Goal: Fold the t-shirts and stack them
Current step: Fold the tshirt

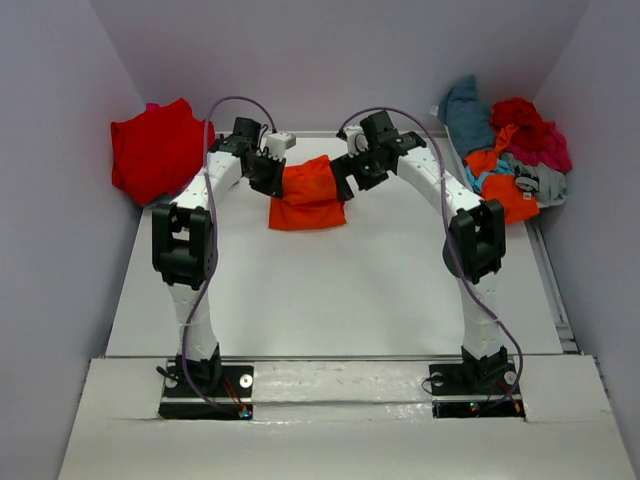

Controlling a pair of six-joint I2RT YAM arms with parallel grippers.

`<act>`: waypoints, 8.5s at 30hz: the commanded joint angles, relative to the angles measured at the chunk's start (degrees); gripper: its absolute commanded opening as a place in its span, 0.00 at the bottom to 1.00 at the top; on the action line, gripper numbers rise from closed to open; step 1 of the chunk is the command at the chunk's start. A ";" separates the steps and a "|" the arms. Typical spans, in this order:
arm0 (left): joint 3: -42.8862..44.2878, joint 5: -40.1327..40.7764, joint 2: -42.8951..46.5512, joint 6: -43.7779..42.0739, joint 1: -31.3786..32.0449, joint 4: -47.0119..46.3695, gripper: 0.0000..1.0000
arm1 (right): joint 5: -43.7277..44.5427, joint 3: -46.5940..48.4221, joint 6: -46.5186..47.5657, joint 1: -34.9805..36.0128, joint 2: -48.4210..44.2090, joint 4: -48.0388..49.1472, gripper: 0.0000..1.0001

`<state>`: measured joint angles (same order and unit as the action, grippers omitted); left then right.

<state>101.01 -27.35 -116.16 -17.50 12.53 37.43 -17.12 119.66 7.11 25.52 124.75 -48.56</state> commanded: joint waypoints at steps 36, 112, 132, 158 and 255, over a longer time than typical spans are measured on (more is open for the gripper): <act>-0.37 10.04 10.60 4.75 -1.81 -4.38 0.93 | -8.01 -5.92 0.53 1.02 -5.30 -1.54 0.98; 20.01 38.94 -19.18 5.98 7.15 -3.76 0.94 | 10.45 -9.26 2.64 2.17 -7.23 8.66 0.49; 9.32 43.27 -14.72 6.42 7.67 -8.77 0.95 | 7.90 -14.10 2.38 2.17 -10.32 6.90 0.49; -15.05 35.97 -2.50 -8.68 15.76 5.98 0.94 | 4.38 -11.73 2.47 2.17 -9.35 1.80 0.49; -0.20 -19.32 4.80 -8.34 -9.63 27.52 0.94 | -19.45 -3.45 2.21 9.20 14.74 -8.32 0.45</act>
<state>98.54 -44.40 -112.33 -25.02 2.90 63.90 -45.43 120.86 10.76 35.73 142.56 -61.60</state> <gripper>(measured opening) 0.945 0.448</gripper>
